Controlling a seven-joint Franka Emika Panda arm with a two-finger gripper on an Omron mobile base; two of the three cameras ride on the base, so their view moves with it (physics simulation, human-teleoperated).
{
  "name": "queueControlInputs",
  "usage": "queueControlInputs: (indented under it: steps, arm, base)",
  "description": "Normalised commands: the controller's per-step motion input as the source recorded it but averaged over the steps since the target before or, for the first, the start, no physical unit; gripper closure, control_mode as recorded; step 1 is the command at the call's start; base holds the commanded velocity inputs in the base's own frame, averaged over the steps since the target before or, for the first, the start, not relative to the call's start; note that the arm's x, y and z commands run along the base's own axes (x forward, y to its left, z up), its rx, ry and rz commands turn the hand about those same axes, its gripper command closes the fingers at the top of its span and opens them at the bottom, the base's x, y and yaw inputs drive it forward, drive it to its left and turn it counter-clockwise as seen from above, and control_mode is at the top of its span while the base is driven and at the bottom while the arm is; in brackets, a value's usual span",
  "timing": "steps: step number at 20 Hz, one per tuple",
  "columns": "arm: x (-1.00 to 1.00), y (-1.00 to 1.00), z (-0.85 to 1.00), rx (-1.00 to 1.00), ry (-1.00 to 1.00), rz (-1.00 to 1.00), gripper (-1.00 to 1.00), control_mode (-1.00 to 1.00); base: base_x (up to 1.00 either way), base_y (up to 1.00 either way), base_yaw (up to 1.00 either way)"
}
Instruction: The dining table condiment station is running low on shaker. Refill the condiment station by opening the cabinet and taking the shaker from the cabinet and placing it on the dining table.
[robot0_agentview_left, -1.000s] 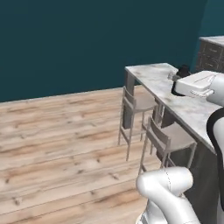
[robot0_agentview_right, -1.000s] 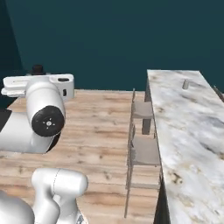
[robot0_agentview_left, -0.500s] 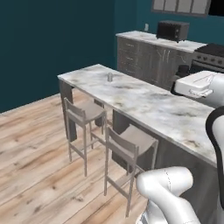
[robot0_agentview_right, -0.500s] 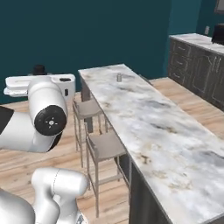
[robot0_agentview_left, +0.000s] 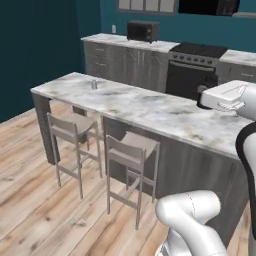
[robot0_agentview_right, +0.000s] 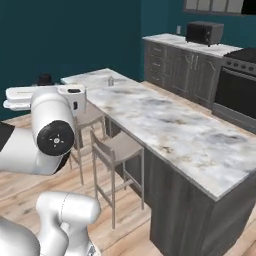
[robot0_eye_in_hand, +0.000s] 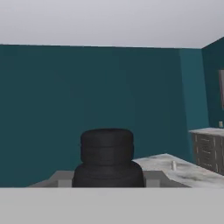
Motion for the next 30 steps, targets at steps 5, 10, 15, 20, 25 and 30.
queueControlInputs:
  steps: [5,10,15,20,25,30]
  arm:
    - [0.00,0.00,0.00,0.00,0.00,0.00,1.00,1.00]
    - [0.00,0.00,0.00,0.00,0.00,0.00,1.00,1.00]
    - [0.00,0.00,0.00,0.00,0.00,0.00,1.00,1.00]
    - [0.00,0.00,0.00,0.00,0.00,0.00,1.00,1.00]
    - [0.00,0.00,0.00,0.00,0.00,0.00,1.00,1.00]
    - [0.00,0.00,0.00,0.00,0.00,0.00,1.00,1.00]
  base:
    - [0.25,0.42,-0.47]
    - [0.76,0.73,-0.48]
    - [0.95,1.00,-0.39]
    - [1.00,1.00,-0.36]
    - [0.90,1.00,-0.34]
    - [0.27,1.00,-0.26]
